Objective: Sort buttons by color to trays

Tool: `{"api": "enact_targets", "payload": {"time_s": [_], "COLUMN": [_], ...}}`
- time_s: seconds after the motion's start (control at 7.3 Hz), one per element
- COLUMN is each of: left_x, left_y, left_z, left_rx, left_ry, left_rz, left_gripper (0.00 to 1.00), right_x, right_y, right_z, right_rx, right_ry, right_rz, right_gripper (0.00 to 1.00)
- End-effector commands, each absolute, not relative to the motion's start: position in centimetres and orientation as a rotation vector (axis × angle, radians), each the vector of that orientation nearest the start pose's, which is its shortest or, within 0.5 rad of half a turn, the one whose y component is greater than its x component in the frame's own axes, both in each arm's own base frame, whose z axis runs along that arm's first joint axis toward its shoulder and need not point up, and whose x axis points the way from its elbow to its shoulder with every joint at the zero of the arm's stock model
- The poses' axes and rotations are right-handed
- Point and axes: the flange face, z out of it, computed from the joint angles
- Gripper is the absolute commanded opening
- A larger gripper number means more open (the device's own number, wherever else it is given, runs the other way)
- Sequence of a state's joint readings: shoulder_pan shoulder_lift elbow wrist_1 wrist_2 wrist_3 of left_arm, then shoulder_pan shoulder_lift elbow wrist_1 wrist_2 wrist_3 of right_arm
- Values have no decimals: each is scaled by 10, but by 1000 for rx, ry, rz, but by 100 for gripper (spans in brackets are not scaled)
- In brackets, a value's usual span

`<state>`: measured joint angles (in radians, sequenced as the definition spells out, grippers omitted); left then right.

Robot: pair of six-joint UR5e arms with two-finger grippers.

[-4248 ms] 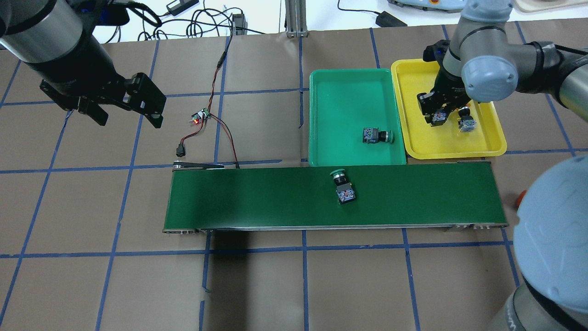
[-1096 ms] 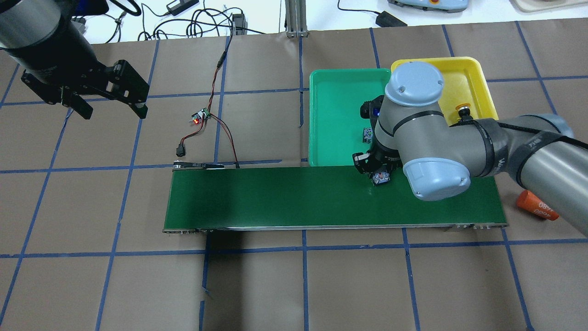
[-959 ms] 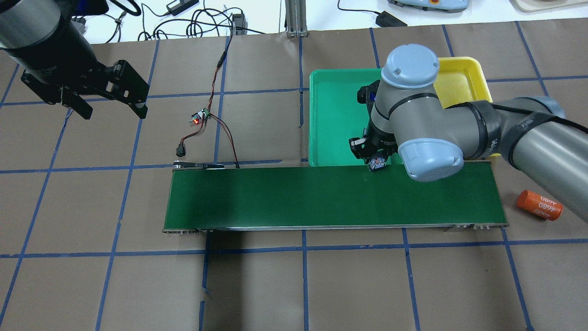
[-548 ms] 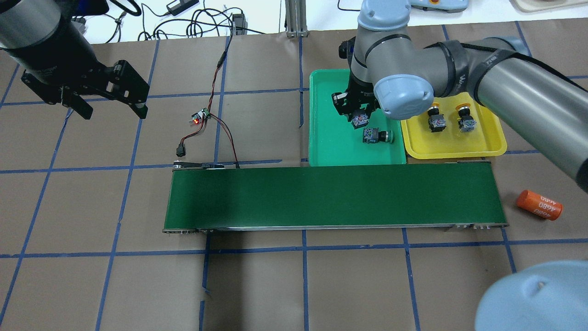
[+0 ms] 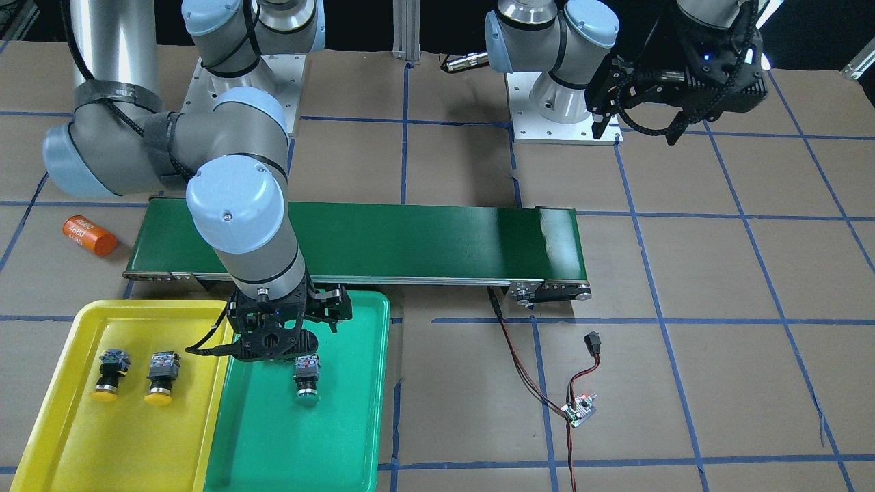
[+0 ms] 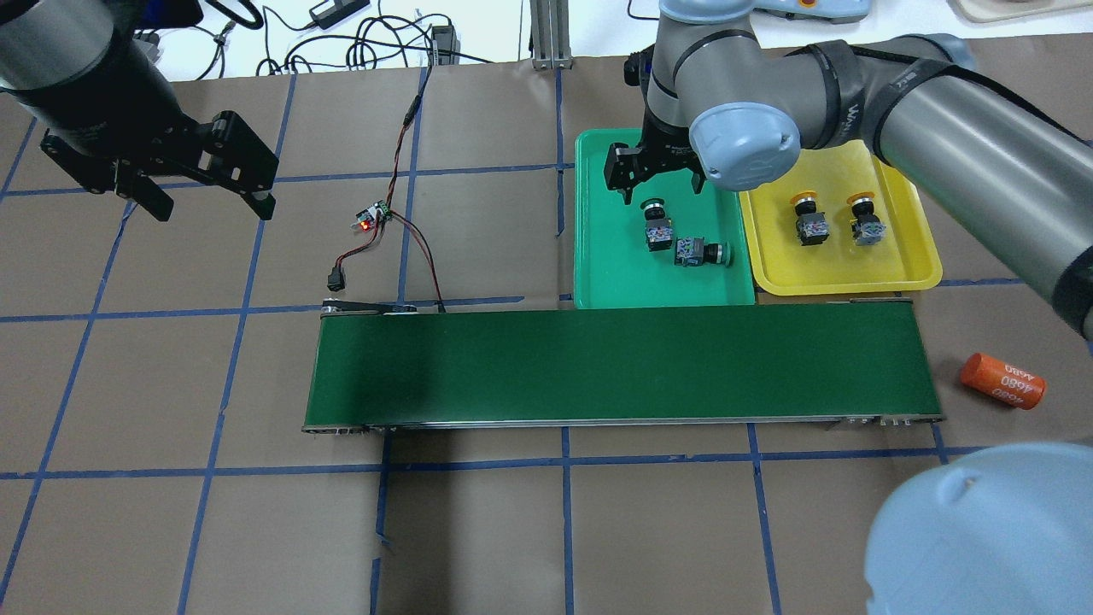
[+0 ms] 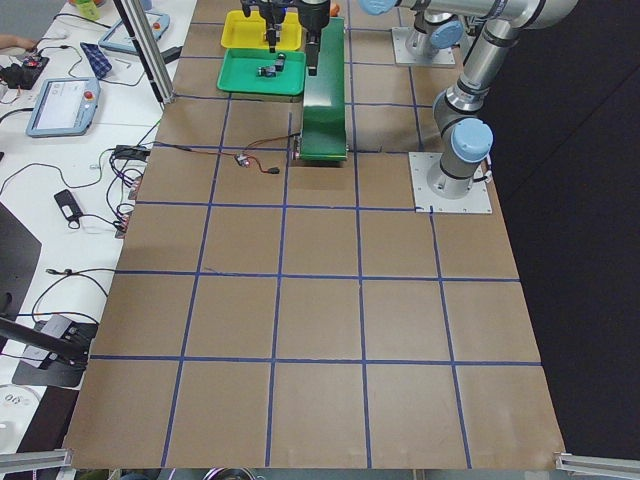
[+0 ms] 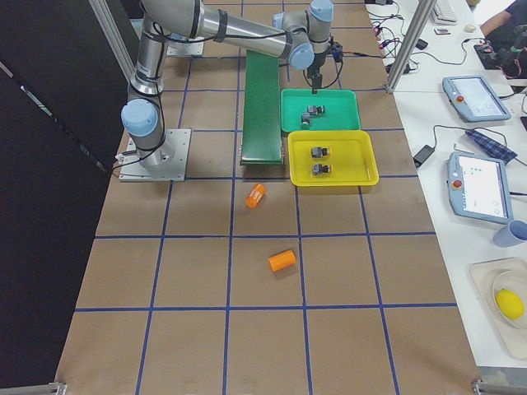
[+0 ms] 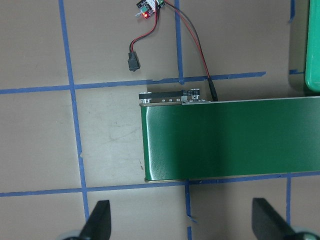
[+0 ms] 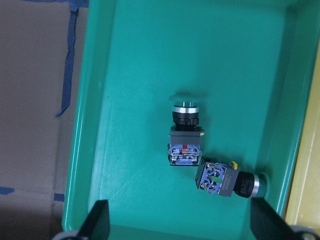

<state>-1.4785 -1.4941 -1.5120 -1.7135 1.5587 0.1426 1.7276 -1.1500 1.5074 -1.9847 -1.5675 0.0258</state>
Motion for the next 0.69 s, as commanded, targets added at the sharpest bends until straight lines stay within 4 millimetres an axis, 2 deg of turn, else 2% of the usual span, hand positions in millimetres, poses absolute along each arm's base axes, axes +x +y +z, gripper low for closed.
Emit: {"api": "enact_targets", "payload": {"time_s": [0.0,0.41,0.55], "left_x": [-92,-92,-91], "left_y": [-466,-465,-465], "left_z": [539,540,540], "left_rx": [80,80,77], "left_ry": [3153,3153,3153], "left_rz": [7,5,5], "left_gripper": [100,100,100], "right_x": [223,209,206], "right_y": [-593,-521,-501], "right_z": [382,491,516], "right_rx": [-199,-195,-192], "right_ry": [3128,3142,3132], "right_rz": [-105,-67,-98], "right_gripper": [100,100,100]}}
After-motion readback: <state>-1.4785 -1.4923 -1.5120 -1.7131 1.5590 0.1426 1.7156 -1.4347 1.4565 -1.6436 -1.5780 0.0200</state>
